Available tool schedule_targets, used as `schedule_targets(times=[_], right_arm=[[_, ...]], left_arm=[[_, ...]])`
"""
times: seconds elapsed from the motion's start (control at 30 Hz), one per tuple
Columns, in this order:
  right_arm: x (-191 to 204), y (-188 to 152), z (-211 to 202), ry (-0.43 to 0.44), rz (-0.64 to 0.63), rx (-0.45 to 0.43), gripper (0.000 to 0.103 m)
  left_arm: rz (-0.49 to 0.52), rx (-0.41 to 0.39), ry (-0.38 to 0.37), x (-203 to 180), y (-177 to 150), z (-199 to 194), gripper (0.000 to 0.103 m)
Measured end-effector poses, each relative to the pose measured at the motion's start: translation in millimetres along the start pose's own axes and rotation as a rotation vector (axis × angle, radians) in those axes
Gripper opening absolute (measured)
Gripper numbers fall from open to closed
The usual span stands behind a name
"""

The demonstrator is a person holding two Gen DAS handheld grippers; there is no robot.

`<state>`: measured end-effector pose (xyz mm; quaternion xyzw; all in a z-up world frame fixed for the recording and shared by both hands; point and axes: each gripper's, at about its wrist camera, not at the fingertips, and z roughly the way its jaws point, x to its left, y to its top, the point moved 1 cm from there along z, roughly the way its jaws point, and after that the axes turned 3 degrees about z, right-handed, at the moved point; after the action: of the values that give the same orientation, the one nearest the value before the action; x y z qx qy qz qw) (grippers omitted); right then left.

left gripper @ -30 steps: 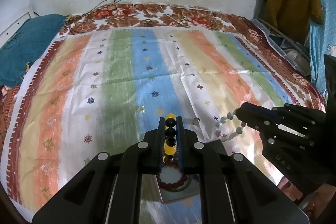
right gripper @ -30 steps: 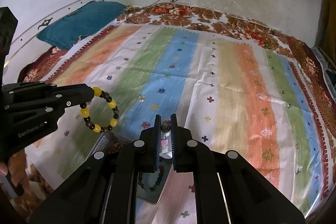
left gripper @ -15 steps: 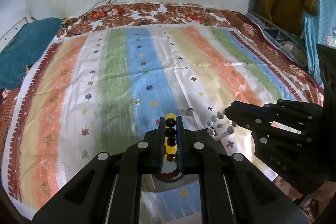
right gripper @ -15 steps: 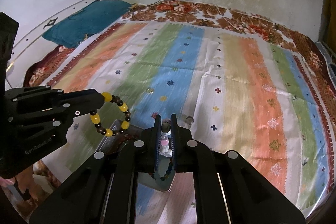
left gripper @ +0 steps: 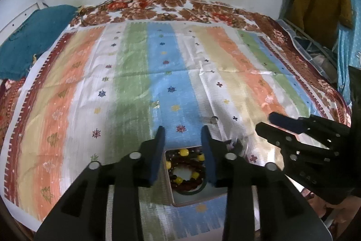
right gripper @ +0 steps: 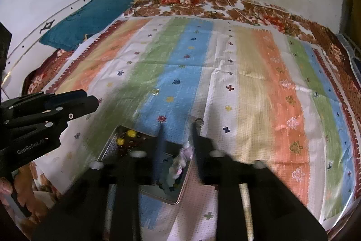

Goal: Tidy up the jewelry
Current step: 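Open the left gripper over the tin while the right gripper releases the pale bracelet inside, then move the left gripper to the gold earring while the right gripper approaches the clear ring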

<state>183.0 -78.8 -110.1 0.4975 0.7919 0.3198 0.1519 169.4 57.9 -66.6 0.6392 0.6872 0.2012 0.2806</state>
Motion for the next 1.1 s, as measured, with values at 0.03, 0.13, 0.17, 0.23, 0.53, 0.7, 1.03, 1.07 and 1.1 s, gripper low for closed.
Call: schedule_targets(times=[0.03,0.13,0.17,0.23,0.53,0.7,1.03,1.07,1.1], right_arm=[[-0.6,0.0,0.1,0.001,0.002,0.001,0.034],[-1.8,0.3,1.3,-0.001,0.003,0.004,0.034],[-1.9,0.7,2.4,-0.002,0.003,0.008,0.034],[-2.9,1.0,4.3,-0.004,0.003,0.014,0.034],[-3.5,4.4,11.8,-0.015,-0.004,0.026,0.045],[-5.5,7.3,23.0,-0.029,-0.01,0.056,0.045],[-11.9,17.0,47.8,-0.003,0.013,0.114,0.049],[-12.4,17.0,49.7,0.002,0.015,0.119,0.049],[-12.6,17.3,51.2,0.007,0.017,0.123,0.049]], left_arm=[[-0.002,0.003,0.004,1.0,0.2,1.3,0.036],[-0.017,0.009,0.009,4.9,0.5,4.4,0.044],[-0.022,0.009,0.011,6.6,0.7,4.9,0.046],[-0.032,0.008,0.021,9.2,1.4,5.5,0.046],[-0.042,0.019,0.04,13.5,8.0,14.4,0.053],[-0.06,0.034,0.078,21.5,17.5,31.6,0.057],[-0.077,0.101,0.052,25.2,27.9,64.8,0.057],[-0.076,0.106,0.054,25.2,29.2,67.9,0.057],[-0.076,0.108,0.057,25.6,30.0,69.3,0.057]])
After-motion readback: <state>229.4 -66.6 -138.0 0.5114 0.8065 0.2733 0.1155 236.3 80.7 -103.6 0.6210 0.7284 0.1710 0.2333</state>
